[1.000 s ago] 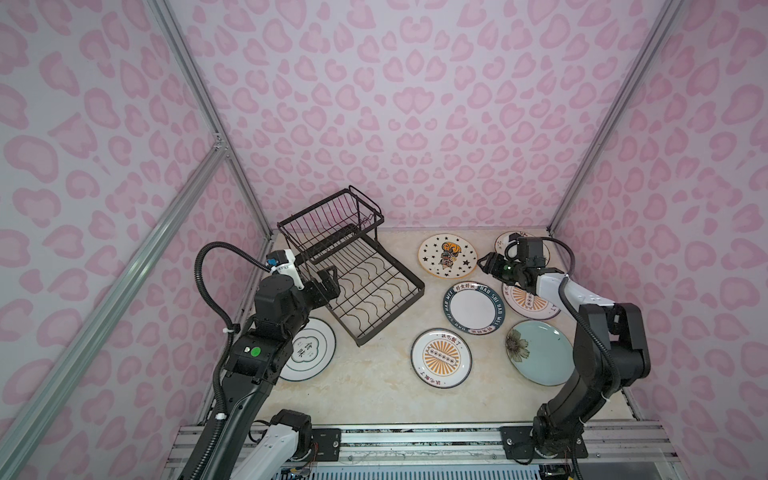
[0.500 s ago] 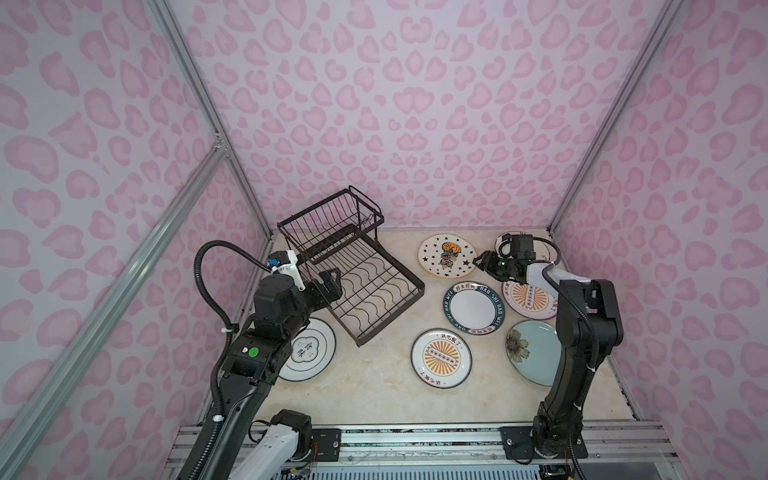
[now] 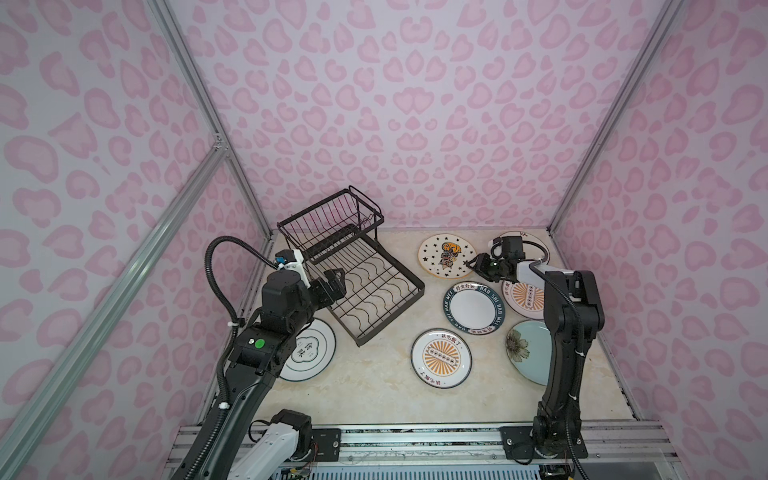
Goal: Load the plates into the dish rack
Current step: 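Reach the right gripper toward the star plate while the left gripper rises, then close the right gripper on the star-patterned plate's rim and tilt it upright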
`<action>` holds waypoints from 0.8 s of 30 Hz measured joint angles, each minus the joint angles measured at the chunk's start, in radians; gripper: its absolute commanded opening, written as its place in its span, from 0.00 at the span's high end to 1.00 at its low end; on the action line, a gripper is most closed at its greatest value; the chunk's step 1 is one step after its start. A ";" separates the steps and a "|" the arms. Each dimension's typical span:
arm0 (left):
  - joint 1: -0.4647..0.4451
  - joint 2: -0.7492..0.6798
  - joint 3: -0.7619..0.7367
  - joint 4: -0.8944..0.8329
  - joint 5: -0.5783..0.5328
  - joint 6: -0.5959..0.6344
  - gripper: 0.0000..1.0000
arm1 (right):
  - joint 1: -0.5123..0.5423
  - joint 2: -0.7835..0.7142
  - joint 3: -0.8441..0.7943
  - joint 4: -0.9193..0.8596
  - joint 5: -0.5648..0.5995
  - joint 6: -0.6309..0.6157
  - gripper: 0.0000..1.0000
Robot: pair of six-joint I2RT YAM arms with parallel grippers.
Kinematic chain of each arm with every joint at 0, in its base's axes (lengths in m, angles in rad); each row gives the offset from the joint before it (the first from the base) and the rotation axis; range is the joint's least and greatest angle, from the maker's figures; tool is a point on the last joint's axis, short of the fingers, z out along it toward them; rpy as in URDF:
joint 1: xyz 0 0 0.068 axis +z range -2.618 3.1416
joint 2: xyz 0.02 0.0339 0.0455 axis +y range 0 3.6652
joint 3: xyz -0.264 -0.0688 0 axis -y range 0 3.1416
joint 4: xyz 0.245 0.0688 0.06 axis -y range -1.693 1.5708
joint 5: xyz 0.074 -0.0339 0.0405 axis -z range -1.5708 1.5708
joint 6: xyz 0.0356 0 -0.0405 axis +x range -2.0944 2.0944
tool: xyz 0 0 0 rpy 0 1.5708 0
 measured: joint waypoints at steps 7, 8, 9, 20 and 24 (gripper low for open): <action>-0.006 0.043 0.019 0.001 0.043 0.000 0.02 | 0.000 0.038 0.024 0.050 -0.028 0.021 0.59; -0.006 0.048 0.023 0.002 0.050 0.000 0.03 | 0.000 0.042 0.025 0.055 -0.031 0.025 0.60; -0.006 0.052 0.024 0.002 0.055 0.000 0.02 | 0.000 0.046 0.025 0.064 -0.035 0.033 0.61; -0.011 0.064 0.026 0.003 0.063 0.000 0.02 | -0.003 0.076 0.063 0.061 -0.045 0.050 0.75; -0.011 0.064 0.026 0.003 0.063 0.001 0.02 | -0.004 0.078 0.069 0.049 -0.045 0.056 0.81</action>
